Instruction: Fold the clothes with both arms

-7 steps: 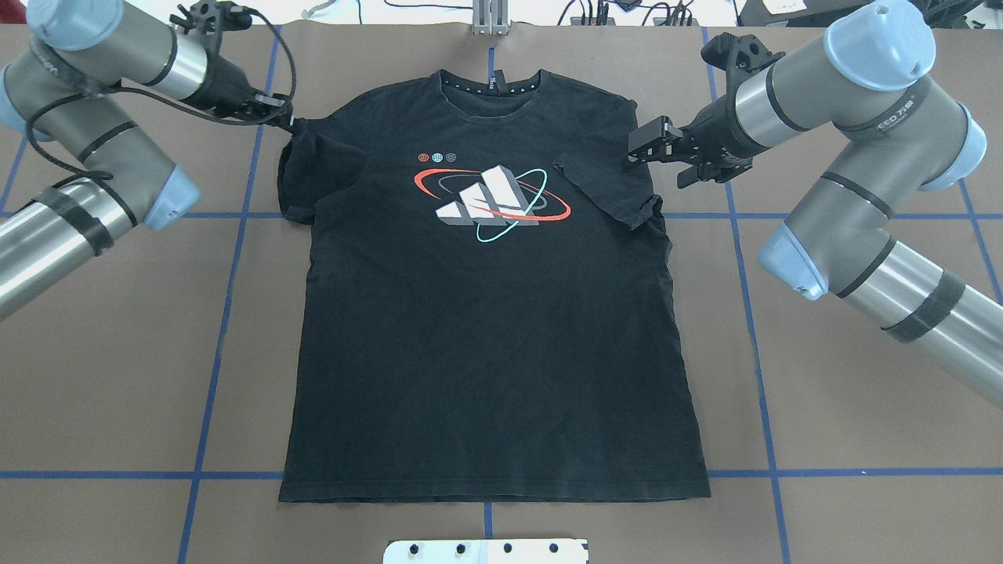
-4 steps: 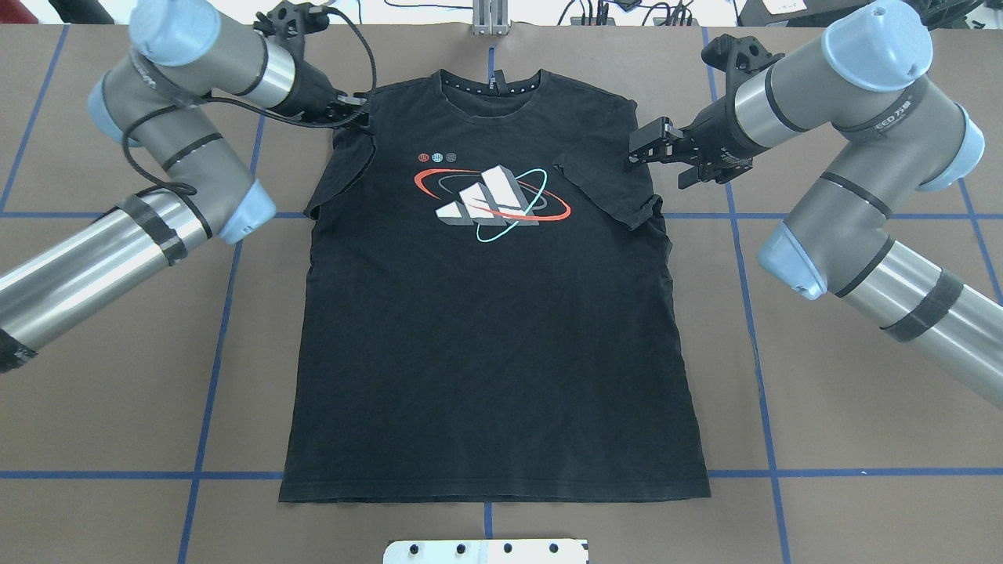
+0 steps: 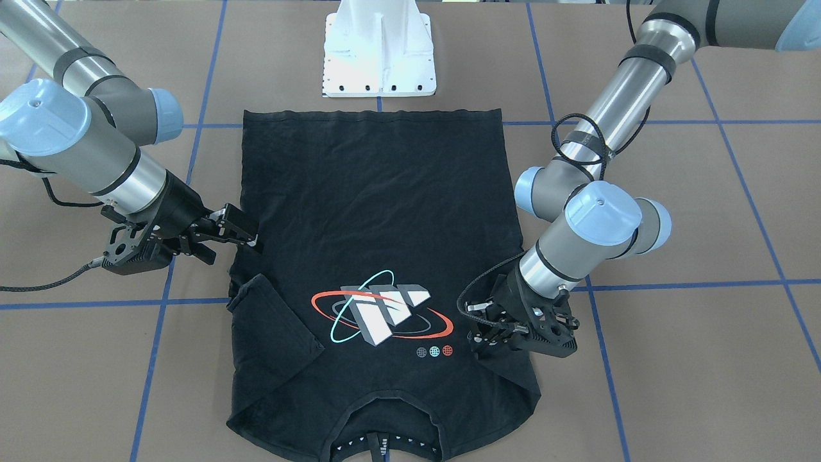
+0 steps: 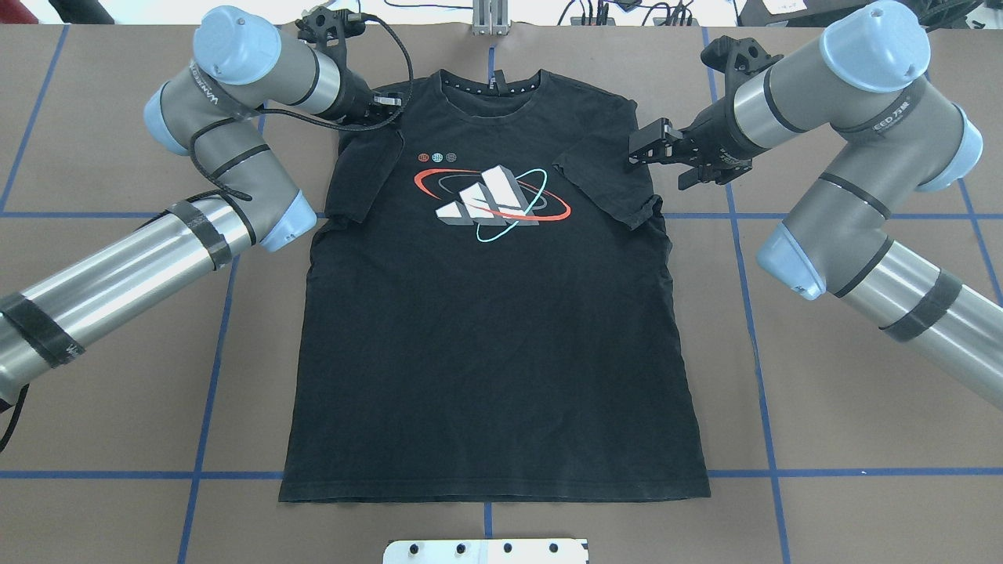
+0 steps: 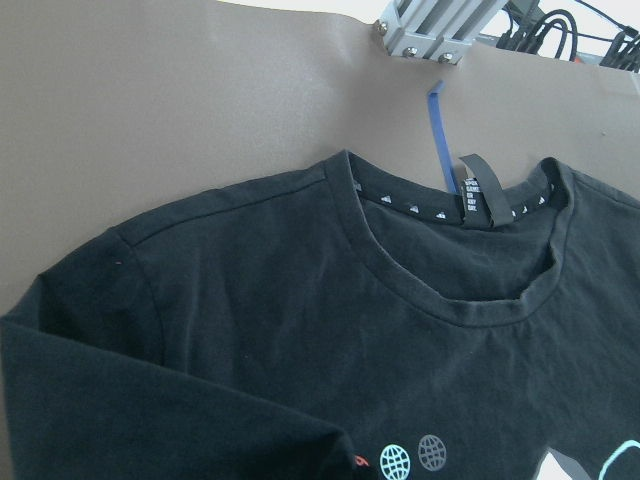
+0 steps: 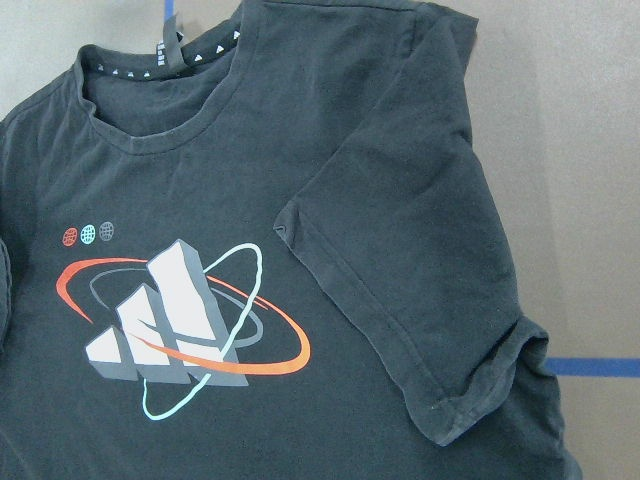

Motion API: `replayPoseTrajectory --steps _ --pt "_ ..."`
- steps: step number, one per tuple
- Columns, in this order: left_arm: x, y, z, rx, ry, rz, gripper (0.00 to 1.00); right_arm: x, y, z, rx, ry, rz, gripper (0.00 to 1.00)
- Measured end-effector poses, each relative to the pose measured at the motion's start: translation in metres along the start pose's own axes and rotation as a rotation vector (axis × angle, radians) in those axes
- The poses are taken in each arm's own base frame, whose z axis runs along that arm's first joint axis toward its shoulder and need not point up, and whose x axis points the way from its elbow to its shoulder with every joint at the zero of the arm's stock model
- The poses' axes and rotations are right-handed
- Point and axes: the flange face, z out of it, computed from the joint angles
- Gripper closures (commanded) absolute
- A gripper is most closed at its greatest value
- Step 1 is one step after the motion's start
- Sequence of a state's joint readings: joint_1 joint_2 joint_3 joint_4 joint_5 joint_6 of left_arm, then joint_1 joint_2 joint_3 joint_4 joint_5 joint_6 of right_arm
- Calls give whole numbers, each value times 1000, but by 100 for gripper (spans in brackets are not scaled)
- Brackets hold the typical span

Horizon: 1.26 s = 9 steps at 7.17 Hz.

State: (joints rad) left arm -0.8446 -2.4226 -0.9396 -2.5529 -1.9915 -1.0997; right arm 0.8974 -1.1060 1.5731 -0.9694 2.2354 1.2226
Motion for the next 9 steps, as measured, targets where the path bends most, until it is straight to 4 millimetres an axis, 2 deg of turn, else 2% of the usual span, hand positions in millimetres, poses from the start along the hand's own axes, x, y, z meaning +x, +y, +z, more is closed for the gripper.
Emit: replayPoseTrajectory --steps 2,3,4,5,7,9 --pt "13 4 -10 15 29 -10 0 -1 0 0 -2 4 18 0" --pt "18 20 -26 15 66 -26 0 -5 5 2 4 25 80 0" --pt "17 47 -48 -5 108 -46 0 -19 22 8 31 64 188 0" --pt "9 72 -72 -31 139 -68 0 -34 54 15 63 124 281 1" --pt "-11 101 -105 -48 162 -102 0 -53 142 23 117 267 387 1" --pt "-23 114 -121 -51 166 -127 0 -36 224 25 160 331 506 4"
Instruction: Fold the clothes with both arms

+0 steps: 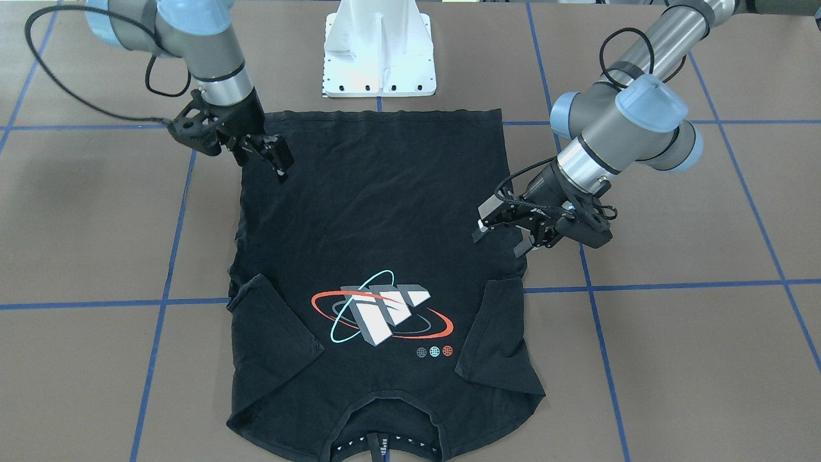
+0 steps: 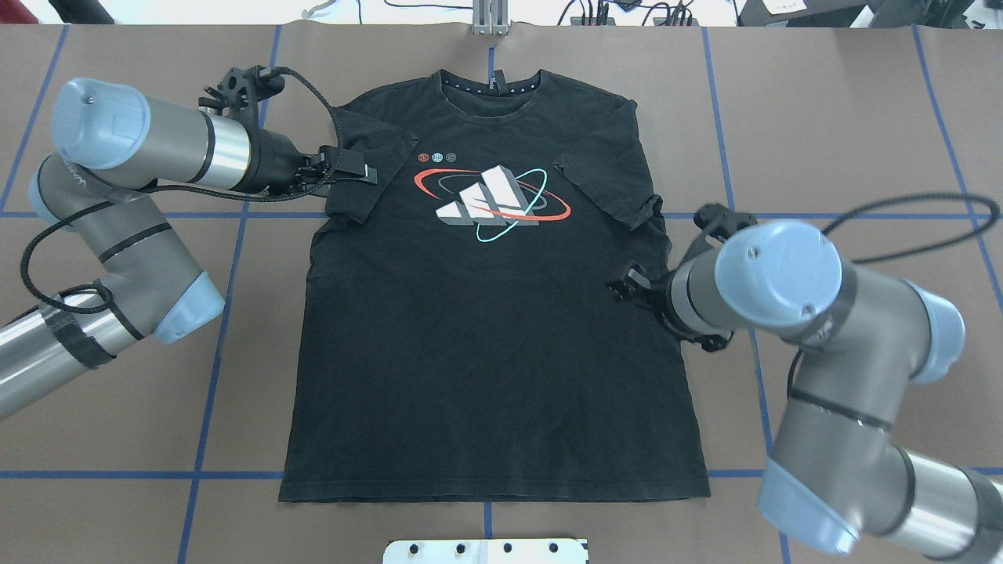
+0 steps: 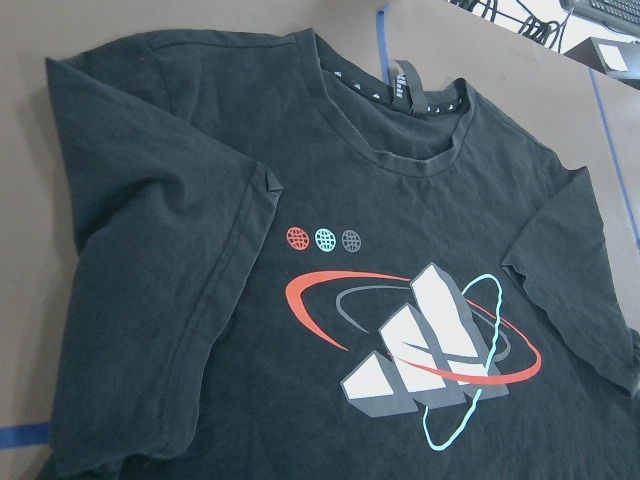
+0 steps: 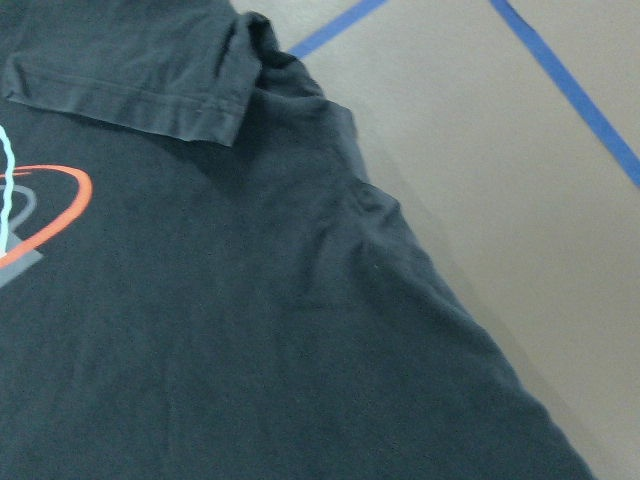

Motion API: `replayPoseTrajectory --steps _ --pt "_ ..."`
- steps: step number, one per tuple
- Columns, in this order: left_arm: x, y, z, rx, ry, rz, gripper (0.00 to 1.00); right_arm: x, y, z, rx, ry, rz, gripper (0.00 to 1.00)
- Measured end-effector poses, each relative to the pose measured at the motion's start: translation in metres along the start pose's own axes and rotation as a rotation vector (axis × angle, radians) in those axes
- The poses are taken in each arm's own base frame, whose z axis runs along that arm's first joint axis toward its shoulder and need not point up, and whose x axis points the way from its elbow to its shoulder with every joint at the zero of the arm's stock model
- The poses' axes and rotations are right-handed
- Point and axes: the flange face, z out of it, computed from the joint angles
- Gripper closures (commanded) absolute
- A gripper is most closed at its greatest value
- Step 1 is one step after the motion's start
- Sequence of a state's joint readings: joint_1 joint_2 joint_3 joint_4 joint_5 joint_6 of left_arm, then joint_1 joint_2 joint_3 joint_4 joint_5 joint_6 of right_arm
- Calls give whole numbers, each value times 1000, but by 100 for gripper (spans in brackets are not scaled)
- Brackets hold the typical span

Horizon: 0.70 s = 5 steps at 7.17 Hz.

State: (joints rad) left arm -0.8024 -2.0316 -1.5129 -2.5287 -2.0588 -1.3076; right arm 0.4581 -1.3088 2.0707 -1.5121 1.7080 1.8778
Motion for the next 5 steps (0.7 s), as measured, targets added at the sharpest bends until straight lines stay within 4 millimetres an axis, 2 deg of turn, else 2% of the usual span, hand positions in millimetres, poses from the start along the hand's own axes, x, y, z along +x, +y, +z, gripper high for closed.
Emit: replayPoseTrajectory --steps 1,3,5 --pt "-3 3 -5 0 1 -12 0 28 22 -2 -4 22 43 4" --pt "-5 8 -15 12 5 -25 0 75 67 12 7 50 81 10" --pt "-4 7 -19 47 3 -24 0 135 87 29 7 11 151 20"
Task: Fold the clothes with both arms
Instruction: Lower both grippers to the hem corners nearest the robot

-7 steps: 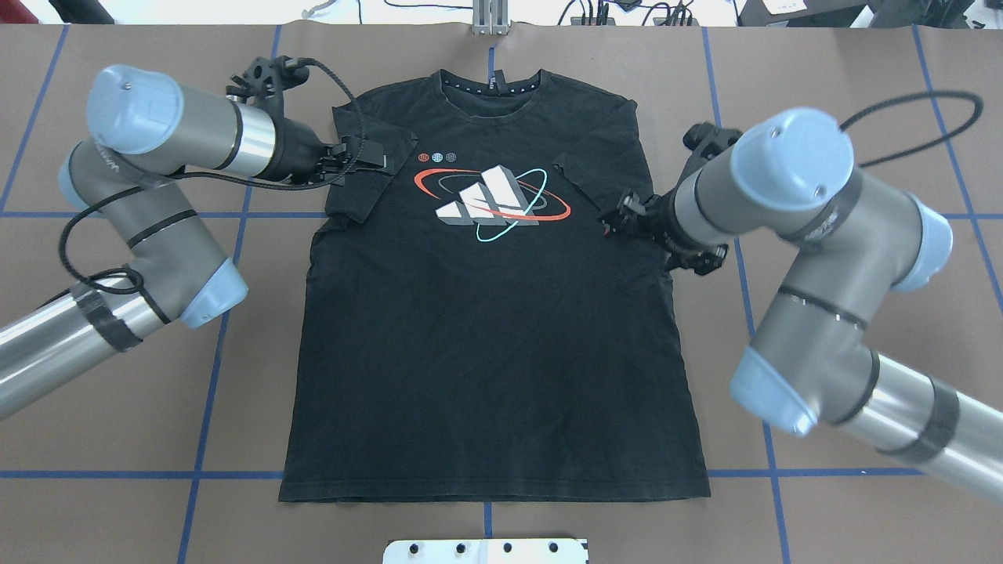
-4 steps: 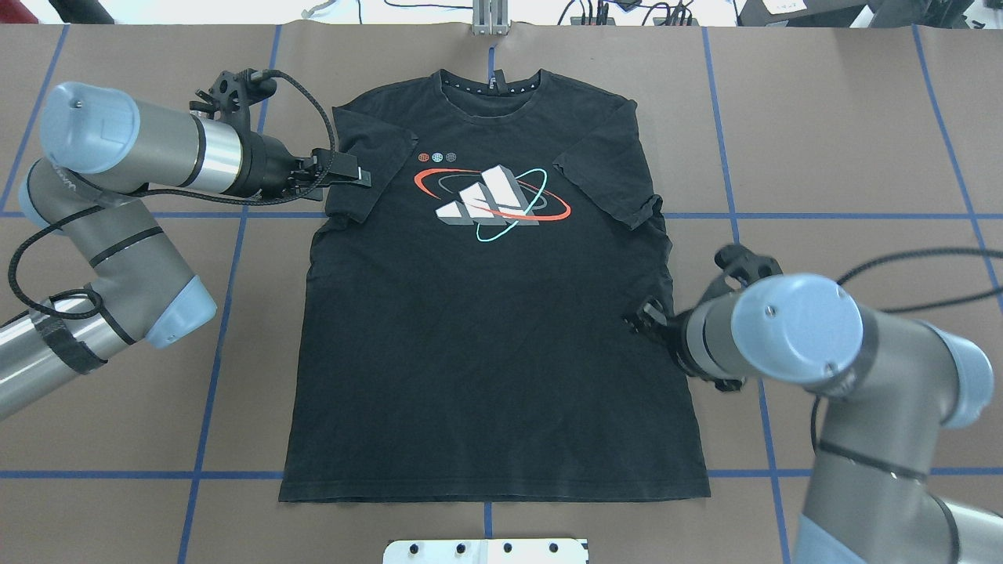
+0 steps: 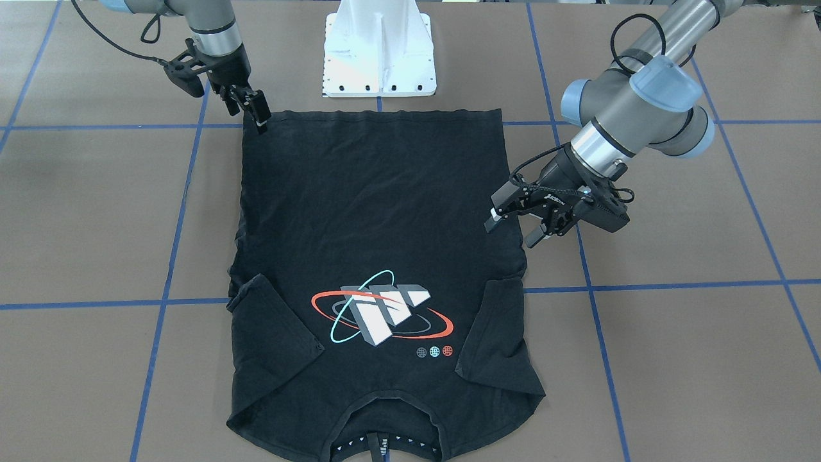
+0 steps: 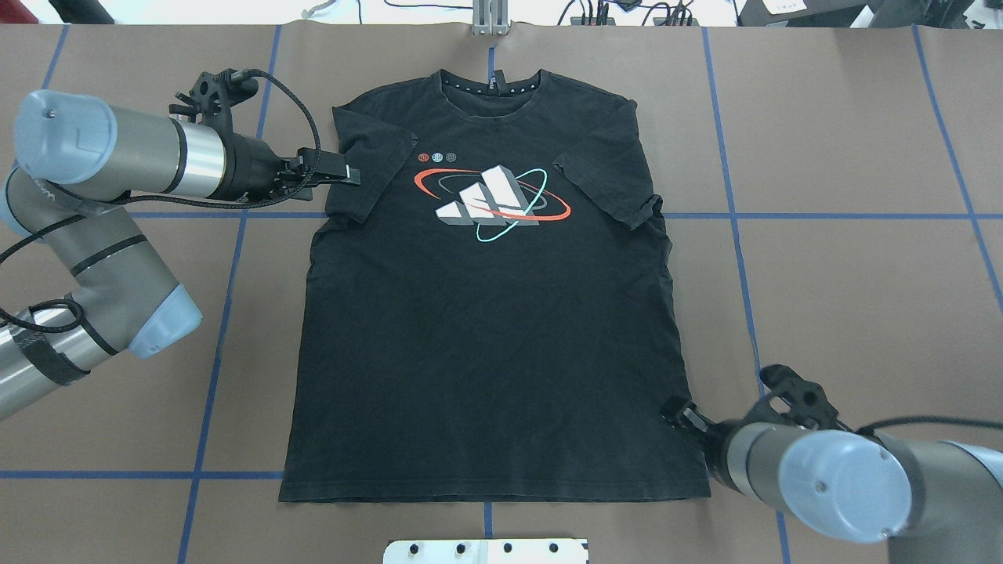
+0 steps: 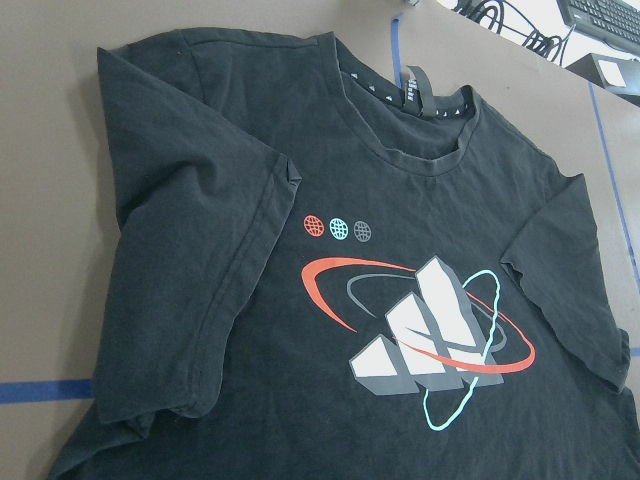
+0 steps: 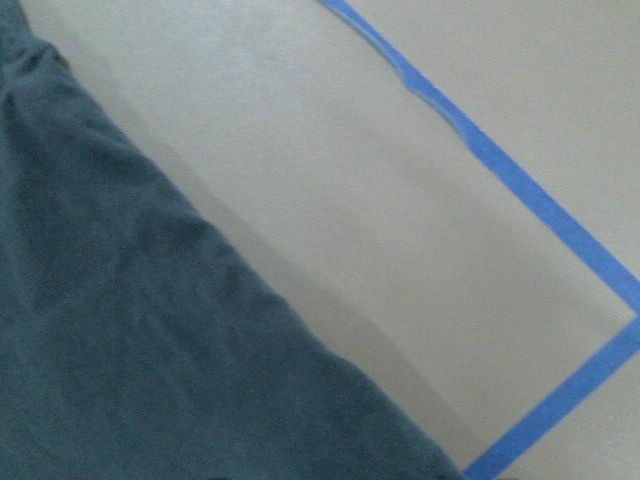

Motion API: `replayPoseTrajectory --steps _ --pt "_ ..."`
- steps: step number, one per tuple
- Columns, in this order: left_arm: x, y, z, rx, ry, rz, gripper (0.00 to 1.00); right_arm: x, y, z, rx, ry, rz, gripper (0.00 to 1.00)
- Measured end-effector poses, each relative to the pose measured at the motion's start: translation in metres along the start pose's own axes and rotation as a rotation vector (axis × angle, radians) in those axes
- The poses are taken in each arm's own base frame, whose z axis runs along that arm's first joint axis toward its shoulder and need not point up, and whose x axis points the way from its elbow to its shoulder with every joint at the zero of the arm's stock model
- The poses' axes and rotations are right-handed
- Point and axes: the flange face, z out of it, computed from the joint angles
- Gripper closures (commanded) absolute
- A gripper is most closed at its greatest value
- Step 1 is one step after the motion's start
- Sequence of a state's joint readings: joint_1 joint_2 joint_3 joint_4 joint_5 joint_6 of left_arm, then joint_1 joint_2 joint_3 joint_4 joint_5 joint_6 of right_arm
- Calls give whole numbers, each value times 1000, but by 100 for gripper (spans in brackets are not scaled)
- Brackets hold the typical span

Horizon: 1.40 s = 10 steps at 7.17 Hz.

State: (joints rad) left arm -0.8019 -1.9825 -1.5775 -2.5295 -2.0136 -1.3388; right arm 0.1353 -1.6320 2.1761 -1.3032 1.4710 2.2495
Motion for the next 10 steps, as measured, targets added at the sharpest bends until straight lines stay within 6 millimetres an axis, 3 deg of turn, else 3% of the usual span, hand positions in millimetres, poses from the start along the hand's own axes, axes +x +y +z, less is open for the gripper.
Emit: replayPoseTrajectory --steps 2,4,5,7,8,9,10 --pt "0 0 0 14 -3 0 0 32 16 7 -6 -8 16 24" --pt "-1 0 1 27 -7 0 0 46 32 11 -12 1 -5 36" --pt "-1 0 2 29 -8 -2 0 50 34 14 -4 10 -13 38" --pt "-1 1 3 31 -10 -8 0 56 39 18 17 28 -32 58" --pt "-2 1 3 30 -11 -9 0 56 41 18 19 29 -35 73" --pt "-5 2 4 31 -16 -11 0 55 42 18 18 28 -35 100" --pt "-9 2 4 37 -24 -14 0 53 44 17 16 25 -34 100"
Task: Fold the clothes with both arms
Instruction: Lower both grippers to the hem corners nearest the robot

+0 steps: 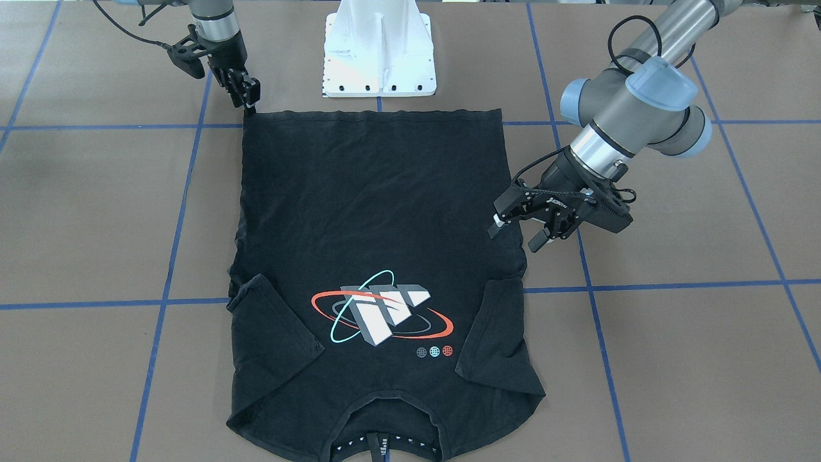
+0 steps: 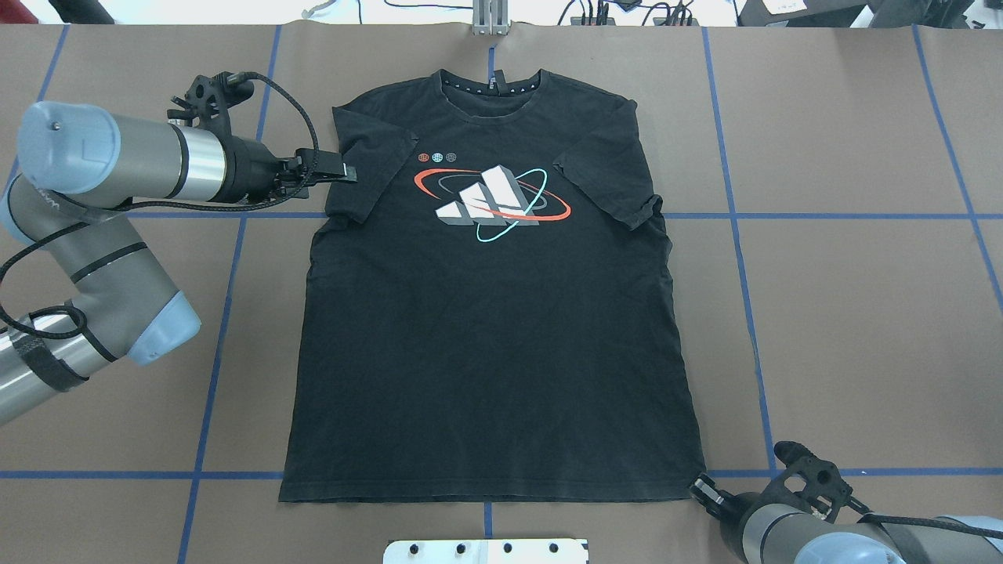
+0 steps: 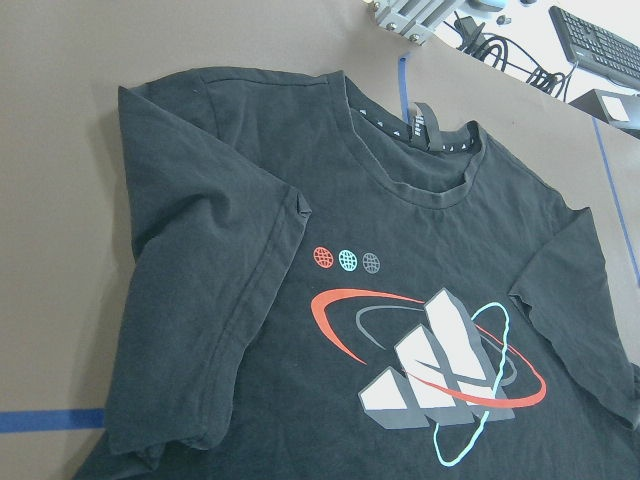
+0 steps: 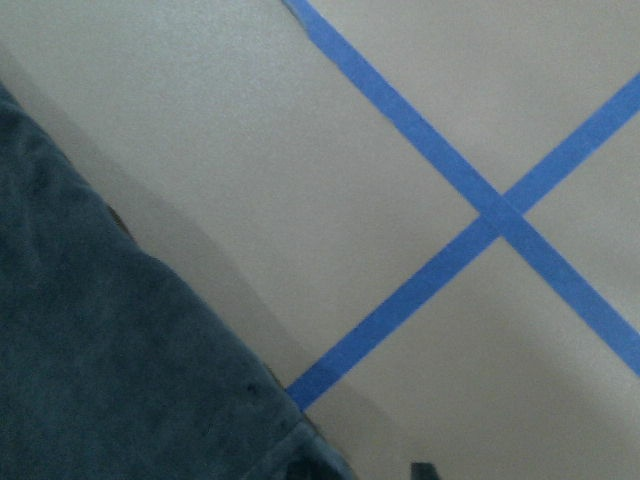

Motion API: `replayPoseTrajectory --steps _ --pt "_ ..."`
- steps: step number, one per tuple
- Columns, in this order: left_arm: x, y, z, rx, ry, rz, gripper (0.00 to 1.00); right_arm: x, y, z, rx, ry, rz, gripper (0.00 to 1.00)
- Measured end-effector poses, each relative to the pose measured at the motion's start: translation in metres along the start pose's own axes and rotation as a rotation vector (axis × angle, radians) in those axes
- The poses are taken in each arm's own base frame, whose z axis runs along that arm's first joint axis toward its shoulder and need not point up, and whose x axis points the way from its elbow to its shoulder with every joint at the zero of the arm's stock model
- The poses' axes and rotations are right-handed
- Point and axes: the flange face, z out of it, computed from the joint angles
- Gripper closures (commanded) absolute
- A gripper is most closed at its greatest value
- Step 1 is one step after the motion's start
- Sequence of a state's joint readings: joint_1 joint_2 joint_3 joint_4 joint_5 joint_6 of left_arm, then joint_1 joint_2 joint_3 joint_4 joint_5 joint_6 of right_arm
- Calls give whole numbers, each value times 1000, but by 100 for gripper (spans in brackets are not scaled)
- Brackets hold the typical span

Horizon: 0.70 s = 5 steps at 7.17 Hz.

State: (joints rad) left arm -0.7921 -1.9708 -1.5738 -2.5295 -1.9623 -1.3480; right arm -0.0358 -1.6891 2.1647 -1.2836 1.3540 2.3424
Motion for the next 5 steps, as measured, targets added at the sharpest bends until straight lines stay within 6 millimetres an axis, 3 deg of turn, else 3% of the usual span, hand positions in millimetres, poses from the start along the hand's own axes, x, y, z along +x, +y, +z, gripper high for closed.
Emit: replayPoseTrajectory --steps 5 --pt "0 3 -4 9 2 -84 0 -18 -13 -15 -2 -36 37 100"
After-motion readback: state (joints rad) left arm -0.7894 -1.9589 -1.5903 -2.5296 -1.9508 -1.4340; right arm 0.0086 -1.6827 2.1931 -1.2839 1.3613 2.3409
